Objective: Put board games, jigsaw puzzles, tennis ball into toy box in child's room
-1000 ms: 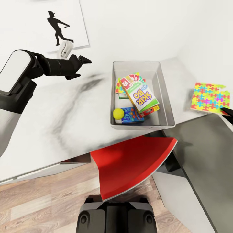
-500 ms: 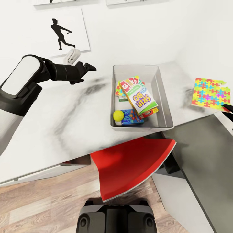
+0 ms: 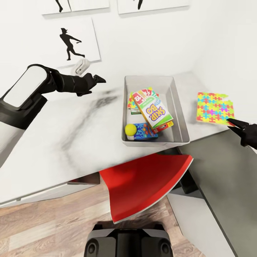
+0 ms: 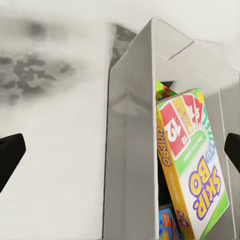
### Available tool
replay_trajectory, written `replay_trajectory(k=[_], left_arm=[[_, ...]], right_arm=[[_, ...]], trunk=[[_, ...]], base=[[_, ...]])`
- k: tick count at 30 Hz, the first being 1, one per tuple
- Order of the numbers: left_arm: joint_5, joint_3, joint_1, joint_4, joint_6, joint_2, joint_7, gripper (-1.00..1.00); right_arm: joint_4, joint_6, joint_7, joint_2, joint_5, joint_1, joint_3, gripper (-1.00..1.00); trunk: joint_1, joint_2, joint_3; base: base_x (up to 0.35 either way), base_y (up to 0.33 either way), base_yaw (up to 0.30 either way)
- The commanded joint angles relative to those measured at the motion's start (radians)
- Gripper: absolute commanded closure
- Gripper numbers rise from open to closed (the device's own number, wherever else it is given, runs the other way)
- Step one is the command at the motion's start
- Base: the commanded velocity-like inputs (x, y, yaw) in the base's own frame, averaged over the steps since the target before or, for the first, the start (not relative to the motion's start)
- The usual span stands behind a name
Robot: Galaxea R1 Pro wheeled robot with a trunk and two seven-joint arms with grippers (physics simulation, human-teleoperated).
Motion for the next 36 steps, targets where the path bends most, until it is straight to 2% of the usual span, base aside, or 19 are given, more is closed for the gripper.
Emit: replay_trajectory(k=[1,3,6,22,25,27,29,30,33,36], left_arm=[[0.011,-0.004,-0.001,-0.001,-0.003,0.006,0.009,-1.00],[0.010,-0.008,-0.001,-0.002,-0.003,0.022,0.009,-1.00],[0.011,-0.010,0.002,-0.002,-0.003,0.030,0.009,-1.00],[0.011,-0.012,0.030,0.002,-0.010,0.049,0.009,-1.00],[0.010,-0.029,0.033,0.002,-0.011,0.052,0.009,-1.00],[0.010,-0.047,0.036,0.000,-0.015,0.064,0.009,-1.00],[0.010,-0.070,0.039,-0.006,-0.034,0.087,0.009,-1.00],[0.016,-0.153,0.042,-0.051,-0.123,0.146,0.007,-1.00],[0.045,-0.236,0.044,-0.100,-0.199,0.183,0.007,-1.00],[0.096,-0.291,0.044,-0.151,-0.269,0.206,0.006,-1.00]], right_arm=[[0.000,0.005,-0.002,0.000,-0.006,-0.002,0.011,1.00],[0.000,0.004,-0.002,0.001,-0.018,-0.004,0.035,1.00],[-0.002,0.004,-0.002,0.002,-0.032,-0.015,0.045,1.00],[-0.008,0.004,-0.003,0.006,-0.048,-0.086,0.055,1.00],[-0.008,0.004,-0.004,0.007,-0.049,-0.090,0.055,1.00],[-0.007,0.004,-0.004,0.009,-0.050,-0.091,0.062,1.00],[-0.007,0.003,-0.005,0.016,-0.050,-0.092,0.083,1.00],[-0.007,0.002,-0.006,0.033,-0.051,-0.107,0.145,1.00],[-0.006,0.001,-0.007,0.043,-0.051,-0.141,0.173,1.00],[-0.006,0.001,-0.008,0.060,-0.051,-0.164,0.196,1.00]], trunk=[[0.001,-0.002,0.000],[0.001,-0.002,0.004],[0.001,-0.002,0.009],[0.001,-0.002,0.035],[0.001,-0.002,0.040],[0.001,-0.002,0.043],[0.001,-0.002,0.046],[0.001,-0.002,0.048],[0.001,-0.002,0.053],[0.001,-0.002,0.057]], base=[[0.000,0.000,0.000],[0.000,0.000,0.000],[0.000,0.000,0.000],[0.000,0.000,0.000],[0.000,0.000,0.000],[0.000,0.000,0.000],[0.000,0.000,0.000],[0.000,0.000,0.000],[0.000,0.000,0.000],[0.000,0.000,0.000]])
